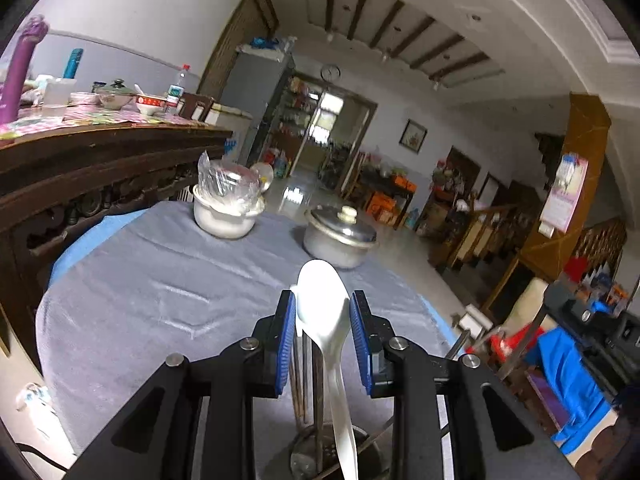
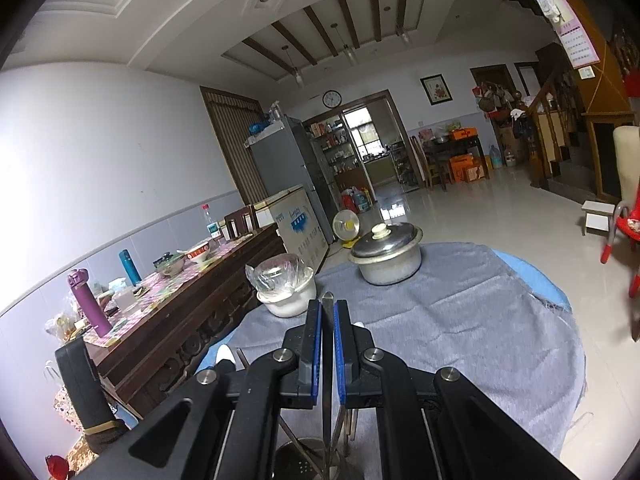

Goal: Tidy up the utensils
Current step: 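Lower the spoon into the holder with the left tool while the right tool lowers the chopstick, then open both tools and withdraw them from the holder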

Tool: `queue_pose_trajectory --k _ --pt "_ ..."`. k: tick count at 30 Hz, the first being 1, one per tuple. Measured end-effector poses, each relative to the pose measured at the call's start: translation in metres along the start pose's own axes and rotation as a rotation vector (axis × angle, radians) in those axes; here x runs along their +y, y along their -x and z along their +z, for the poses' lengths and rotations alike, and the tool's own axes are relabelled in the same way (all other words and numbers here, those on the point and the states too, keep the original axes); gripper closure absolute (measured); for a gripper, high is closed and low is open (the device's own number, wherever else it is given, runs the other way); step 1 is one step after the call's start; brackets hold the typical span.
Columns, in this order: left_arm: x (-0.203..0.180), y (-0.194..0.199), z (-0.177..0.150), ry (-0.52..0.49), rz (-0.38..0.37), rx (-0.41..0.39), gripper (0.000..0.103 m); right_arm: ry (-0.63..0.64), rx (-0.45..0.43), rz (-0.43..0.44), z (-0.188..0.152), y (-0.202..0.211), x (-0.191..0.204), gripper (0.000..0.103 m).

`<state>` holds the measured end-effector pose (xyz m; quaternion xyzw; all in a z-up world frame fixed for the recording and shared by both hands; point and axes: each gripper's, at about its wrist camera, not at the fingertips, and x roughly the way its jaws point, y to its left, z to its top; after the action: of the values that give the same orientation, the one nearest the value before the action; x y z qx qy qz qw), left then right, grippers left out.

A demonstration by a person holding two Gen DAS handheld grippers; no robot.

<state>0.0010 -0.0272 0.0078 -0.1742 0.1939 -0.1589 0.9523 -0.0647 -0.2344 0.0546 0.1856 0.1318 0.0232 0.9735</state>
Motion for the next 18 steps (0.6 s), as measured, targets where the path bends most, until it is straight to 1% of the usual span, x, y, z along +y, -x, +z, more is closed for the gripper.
queue_pose_trajectory --k 2,4,8,13,18 --pt "-0.002 0.003 -0.002 -0.004 -0.010 -0.031 0.074 -0.005 0.008 0.002 -0.001 -0.001 -0.002 0.096" --pt "-0.008 0.005 -0.004 -0.035 -0.008 -0.047 0.074 -0.006 0.012 0.002 -0.003 -0.001 -0.003 0.096" --pt "-0.014 0.007 -0.010 -0.067 -0.010 -0.077 0.074 -0.008 0.021 0.005 -0.005 -0.002 -0.005 0.096" --pt "-0.019 0.004 -0.021 -0.126 -0.017 -0.070 0.074 -0.019 0.046 0.017 -0.007 -0.005 -0.007 0.095" --pt "-0.017 0.004 -0.025 -0.153 -0.008 -0.059 0.074 -0.026 0.062 0.032 -0.009 -0.007 -0.005 0.095"
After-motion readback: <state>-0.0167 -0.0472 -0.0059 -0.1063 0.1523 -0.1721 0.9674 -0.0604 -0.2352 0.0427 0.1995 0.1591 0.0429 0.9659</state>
